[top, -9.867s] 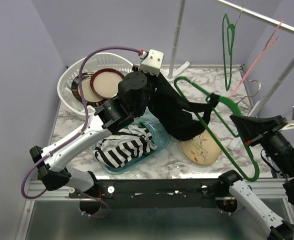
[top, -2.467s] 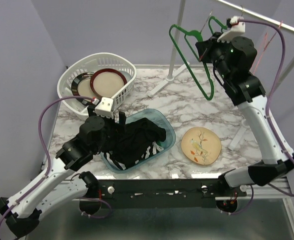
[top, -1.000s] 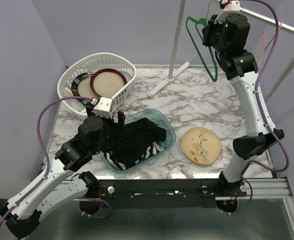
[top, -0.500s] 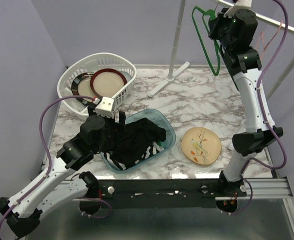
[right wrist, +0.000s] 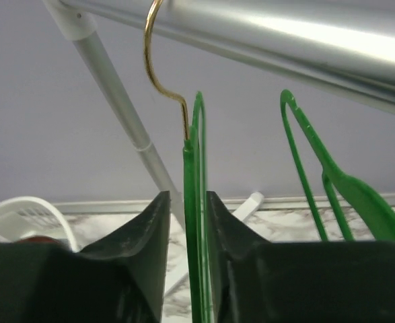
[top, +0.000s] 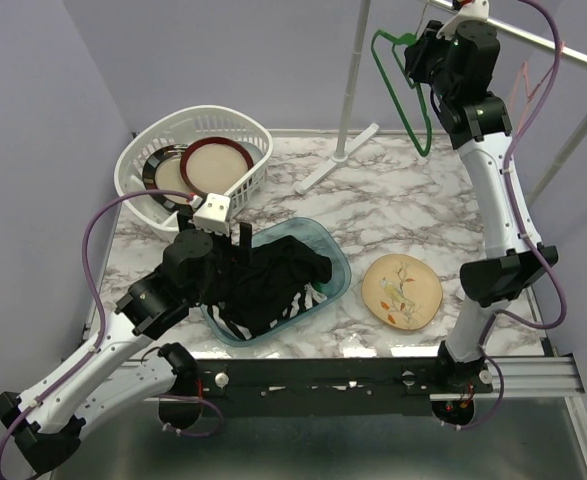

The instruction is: Remove the tank top from the hanger

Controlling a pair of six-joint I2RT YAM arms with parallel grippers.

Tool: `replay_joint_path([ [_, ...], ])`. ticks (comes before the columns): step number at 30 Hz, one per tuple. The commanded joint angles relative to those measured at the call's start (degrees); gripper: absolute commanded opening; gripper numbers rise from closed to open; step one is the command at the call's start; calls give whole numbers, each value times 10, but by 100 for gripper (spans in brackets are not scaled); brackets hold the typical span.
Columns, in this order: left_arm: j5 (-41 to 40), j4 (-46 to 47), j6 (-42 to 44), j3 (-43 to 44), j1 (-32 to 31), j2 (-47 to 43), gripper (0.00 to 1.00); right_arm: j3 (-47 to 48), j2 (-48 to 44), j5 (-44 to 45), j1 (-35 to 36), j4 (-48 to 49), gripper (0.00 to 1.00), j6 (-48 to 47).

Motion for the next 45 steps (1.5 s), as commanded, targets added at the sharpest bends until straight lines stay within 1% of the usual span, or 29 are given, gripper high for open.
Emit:
replay_joint_path([
  [1, -7, 9, 4, -5, 4, -1, 99, 5, -36, -2, -1, -13, 51, -8],
  [2, -6, 8, 4, -5, 4, -1, 99, 3, -50, -7, -1, -21, 59, -8],
  [4, -2, 9, 5, -5, 4, -3, 99, -8, -66, -19, -1, -47, 66, -8],
  [5, -1, 9, 4, -6, 4, -4, 99, -14, -76, -31, -1, -58, 75, -8],
  [7, 4, 12, 5, -7, 3, -7, 99, -44, -114, -51, -2, -87, 85, -3],
  [8, 10, 12, 6, -7, 4, -8, 99, -59, -130, -77, -1, -96, 94, -3],
  [10, 18, 14, 6, -7, 3, -11, 99, -100, -186, -109, 0, -105, 98, -5],
  [11, 21, 15, 7, -8, 4, -13, 99, -152, -207, -127, -1, -100, 100, -5],
  [12, 20, 14, 6, -8, 4, -14, 99, -183, -227, -127, 0, -89, 100, -5],
  [13, 21, 14, 6, -7, 3, -17, 99, -205, -267, -126, 0, -90, 100, -4],
  [14, 22, 14, 6, -5, 4, -19, 99, -237, -283, -126, 0, -93, 100, -3],
  [16, 30, 27, 4, -7, 4, -32, 99, -259, -330, -128, -1, -119, 100, 4],
  [17, 39, 31, 4, -9, 3, -39, 99, -272, -350, -136, 0, -125, 100, 10],
  [19, 51, 37, -4, -7, 4, -50, 99, -330, -390, -156, -1, -126, 100, 21],
  [20, 54, 38, -11, 2, 4, -53, 99, -352, -437, -168, 0, -125, 100, 43],
  [21, 61, 38, -17, 8, 4, -53, 99, -396, -458, -174, 0, -119, 100, 58],
  [22, 77, 34, -21, 14, 4, -53, 99, -417, -483, -184, -1, -118, 100, 71],
  [23, 93, 30, -30, 28, 3, -53, 99, -434, -520, -206, -1, -115, 100, 82],
  [25, 123, 20, -40, 41, 4, -49, 99, -490, -557, -235, 0, -109, 100, 85],
  [26, 130, 18, -56, 50, 4, -49, 99, -507, -572, -270, -1, -107, 100, 80],
  [27, 137, 16, -63, 54, 4, -50, 99, -521, -596, -283, -1, -111, 100, 76],
  [31, 168, 17, -106, 65, 3, -62, 99, -554, -635, -291, 0, -132, 100, 88],
  [33, 187, 22, -130, 62, 3, -70, 99, -583, -650, -329, 0, -125, 100, 96],
  [35, 202, 28, -136, 58, 3, -81, 99, -609, -671, -366, 0, -124, 100, 111],
  [38, 210, 13, -150, 65, 4, -88, 99, -630, -697, -382, 0, -126, 100, 115],
  [42, 211, 13, -163, 66, 3, -104, 99, -670, -731, -348, 0, -116, 100, 121],
  [45, 217, 28, -178, 54, 4, -117, 99, -675, -738, -332, -1, -123, 100, 119],
])
